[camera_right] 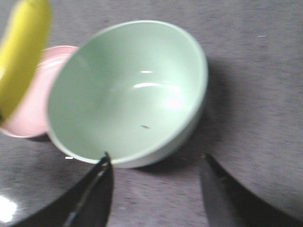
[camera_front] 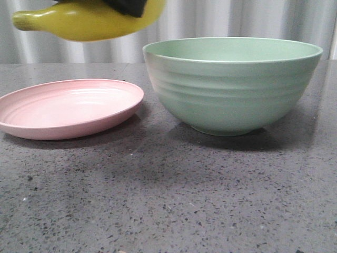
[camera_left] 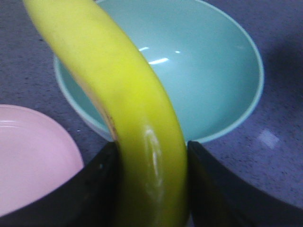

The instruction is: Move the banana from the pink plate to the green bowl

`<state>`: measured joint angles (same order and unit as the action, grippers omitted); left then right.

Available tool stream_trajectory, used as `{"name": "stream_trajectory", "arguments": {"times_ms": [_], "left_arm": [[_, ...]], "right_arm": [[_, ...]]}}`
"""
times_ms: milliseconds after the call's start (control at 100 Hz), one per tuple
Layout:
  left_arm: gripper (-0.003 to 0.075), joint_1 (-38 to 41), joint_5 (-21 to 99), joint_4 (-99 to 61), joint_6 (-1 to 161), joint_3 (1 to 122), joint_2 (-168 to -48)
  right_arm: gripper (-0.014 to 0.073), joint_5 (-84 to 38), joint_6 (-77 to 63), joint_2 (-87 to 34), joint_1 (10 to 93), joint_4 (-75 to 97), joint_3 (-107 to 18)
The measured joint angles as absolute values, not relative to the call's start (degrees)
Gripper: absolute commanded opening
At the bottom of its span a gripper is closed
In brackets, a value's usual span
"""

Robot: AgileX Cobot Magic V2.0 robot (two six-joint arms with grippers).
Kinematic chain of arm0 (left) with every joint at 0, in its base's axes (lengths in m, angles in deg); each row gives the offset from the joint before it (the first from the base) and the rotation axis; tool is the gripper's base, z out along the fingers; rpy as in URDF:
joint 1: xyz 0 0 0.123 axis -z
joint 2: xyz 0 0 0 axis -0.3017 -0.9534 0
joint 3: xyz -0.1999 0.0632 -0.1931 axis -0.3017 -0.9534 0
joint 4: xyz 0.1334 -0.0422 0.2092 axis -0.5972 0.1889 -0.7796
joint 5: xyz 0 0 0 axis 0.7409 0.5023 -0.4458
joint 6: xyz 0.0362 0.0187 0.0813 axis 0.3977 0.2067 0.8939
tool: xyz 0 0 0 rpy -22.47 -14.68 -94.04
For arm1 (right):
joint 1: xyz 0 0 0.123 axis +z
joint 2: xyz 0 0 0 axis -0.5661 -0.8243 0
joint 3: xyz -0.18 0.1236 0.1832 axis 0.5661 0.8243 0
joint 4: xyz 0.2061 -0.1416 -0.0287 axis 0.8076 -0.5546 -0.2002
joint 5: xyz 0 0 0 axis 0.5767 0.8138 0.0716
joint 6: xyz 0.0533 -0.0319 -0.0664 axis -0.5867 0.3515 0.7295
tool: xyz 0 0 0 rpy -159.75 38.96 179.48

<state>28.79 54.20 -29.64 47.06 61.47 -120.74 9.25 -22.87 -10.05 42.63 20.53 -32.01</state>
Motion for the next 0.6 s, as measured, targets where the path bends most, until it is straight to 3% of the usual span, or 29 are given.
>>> {"name": "stream_trajectory", "arguments": {"times_ms": [300, 600], "left_arm": [[0.0190, 37.04, 54.57, -28.95, 47.06, 61.47, -120.74], [0.0190, 38.36, 54.57, -28.74, 47.06, 61.47, -120.74]], "right_arm": [[0.0433, 4.91, -22.87, -22.83, 49.99, 33.09, -37.49], [0.0433, 1.04, -22.87, -34.23, 54.32, 40.47, -41.41]]}}
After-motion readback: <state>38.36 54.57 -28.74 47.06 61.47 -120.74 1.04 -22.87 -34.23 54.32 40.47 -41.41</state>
